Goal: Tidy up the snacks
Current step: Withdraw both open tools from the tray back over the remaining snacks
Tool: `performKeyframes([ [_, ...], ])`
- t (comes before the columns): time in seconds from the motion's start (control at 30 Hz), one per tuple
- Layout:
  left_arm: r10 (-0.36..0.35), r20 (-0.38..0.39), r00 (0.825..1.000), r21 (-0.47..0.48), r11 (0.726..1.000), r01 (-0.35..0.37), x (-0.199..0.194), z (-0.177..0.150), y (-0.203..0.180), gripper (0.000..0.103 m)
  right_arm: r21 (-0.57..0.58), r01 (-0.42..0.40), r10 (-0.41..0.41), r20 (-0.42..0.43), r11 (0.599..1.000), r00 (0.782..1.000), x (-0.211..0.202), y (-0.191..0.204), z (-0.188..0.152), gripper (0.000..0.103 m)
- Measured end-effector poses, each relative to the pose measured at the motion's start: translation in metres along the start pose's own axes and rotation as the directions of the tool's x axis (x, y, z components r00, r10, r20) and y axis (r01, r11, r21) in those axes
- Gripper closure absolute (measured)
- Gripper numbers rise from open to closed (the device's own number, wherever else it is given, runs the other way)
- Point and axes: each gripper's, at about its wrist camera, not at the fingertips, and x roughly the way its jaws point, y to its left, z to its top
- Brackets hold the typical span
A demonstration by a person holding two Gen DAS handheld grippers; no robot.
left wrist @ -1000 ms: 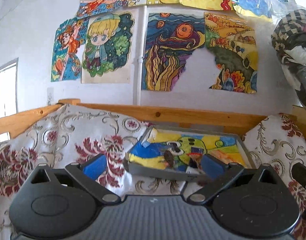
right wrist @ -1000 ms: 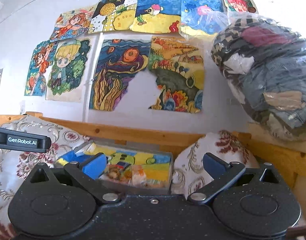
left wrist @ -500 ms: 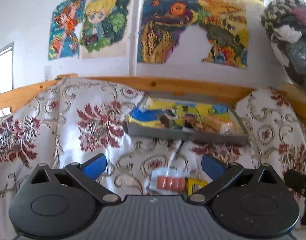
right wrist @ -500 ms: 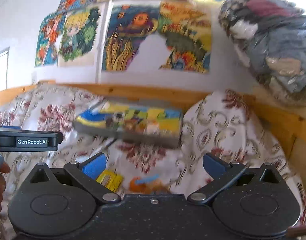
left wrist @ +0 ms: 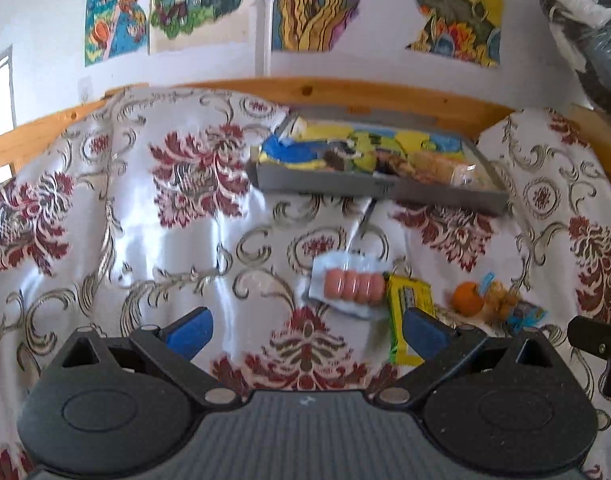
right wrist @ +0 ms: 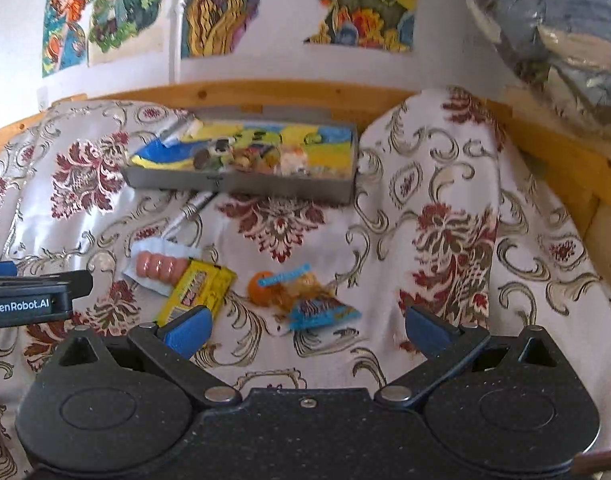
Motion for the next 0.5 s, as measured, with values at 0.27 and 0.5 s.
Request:
performKeyframes([
  [0.27, -0.001, -0.055, 0.998, 0.032, 0.999, 0.003, 0.012, 0.0, -0.004, 0.001, 0.007, 0.01, -0.009, -0.078, 1.0, 0.997, 0.012, -0.001, 0.0, 0.001],
  [0.5, -0.003, -0.092, 0.996, 0.051, 0.999, 0.008, 0.026, 0.002, -0.009, 0.001, 0.039, 0.001, 0.004, -0.131, 0.999, 0.991, 0.022, -0.007, 0.003, 0.001],
])
